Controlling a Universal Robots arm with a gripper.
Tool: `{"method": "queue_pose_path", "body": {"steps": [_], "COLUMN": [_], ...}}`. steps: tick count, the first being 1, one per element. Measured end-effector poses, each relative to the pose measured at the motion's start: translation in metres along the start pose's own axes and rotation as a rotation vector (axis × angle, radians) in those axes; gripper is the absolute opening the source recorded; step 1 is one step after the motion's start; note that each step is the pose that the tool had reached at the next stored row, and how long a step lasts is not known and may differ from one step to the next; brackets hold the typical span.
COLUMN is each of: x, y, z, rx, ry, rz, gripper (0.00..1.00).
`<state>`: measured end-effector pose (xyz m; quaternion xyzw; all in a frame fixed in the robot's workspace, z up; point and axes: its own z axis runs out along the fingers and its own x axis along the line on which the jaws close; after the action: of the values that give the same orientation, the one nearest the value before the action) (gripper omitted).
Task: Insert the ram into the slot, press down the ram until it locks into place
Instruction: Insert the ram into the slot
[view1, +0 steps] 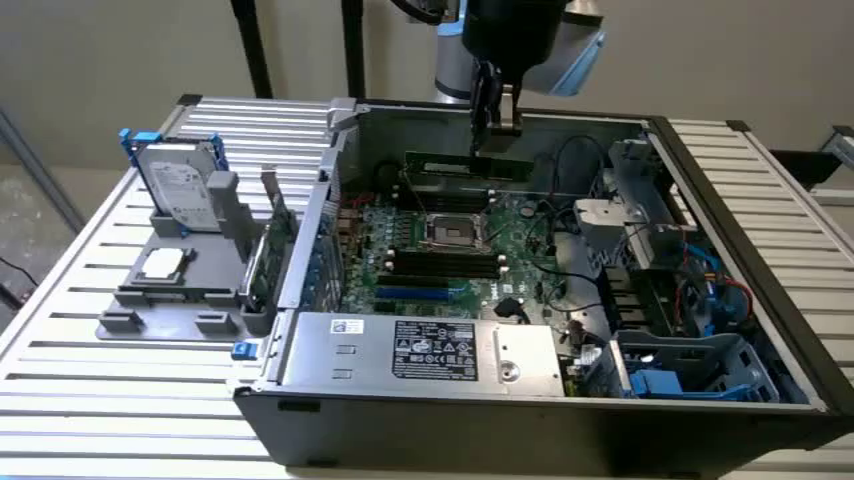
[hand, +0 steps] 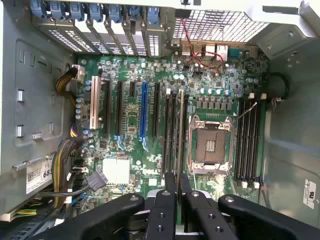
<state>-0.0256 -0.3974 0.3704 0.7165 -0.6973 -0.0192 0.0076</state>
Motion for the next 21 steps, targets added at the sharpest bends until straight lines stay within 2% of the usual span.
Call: {"method": "queue_pose_path", "body": {"steps": [18, 19, 21], "x": [0.0000, 0.0000, -0.0001], "y": [0.0000, 0.0001, 0.0014], "z": [0.0000, 0.0004, 0.0027], "rx": [-0.0001, 0.0000, 0.0007], "ry": [0.0002, 0.0008, 0.0065], "rz": [0.000, 0.000, 0.000], "gripper": [0.14, 0.14, 0.14]}}
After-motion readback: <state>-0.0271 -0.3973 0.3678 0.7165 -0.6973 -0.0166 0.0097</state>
